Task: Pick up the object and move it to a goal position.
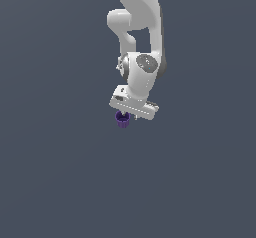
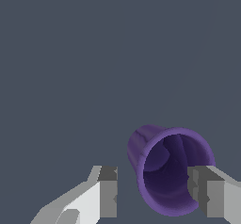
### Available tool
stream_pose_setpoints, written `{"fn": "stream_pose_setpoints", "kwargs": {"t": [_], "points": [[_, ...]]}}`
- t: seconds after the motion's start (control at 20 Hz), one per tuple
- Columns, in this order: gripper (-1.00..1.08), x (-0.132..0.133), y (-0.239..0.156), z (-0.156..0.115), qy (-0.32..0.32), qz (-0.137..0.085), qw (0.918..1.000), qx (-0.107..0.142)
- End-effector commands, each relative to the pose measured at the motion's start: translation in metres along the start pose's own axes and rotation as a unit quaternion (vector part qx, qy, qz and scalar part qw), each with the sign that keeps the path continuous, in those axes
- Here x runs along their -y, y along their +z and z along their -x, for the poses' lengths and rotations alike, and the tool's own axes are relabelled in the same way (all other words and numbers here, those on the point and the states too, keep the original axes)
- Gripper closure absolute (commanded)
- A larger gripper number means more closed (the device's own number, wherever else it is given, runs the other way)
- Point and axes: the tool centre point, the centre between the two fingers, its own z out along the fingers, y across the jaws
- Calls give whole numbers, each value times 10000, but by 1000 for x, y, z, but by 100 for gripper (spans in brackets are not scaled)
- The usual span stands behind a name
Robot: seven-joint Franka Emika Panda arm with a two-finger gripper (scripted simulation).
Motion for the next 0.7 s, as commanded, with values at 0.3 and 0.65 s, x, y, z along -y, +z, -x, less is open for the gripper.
{"fn": "stream_pose_setpoints", "kwargs": {"t": [0.3,0.65], "points": [[-20,3,13,15,150,142,9998,-13],[-20,3,17,16,149,146,9998,-12]]}}
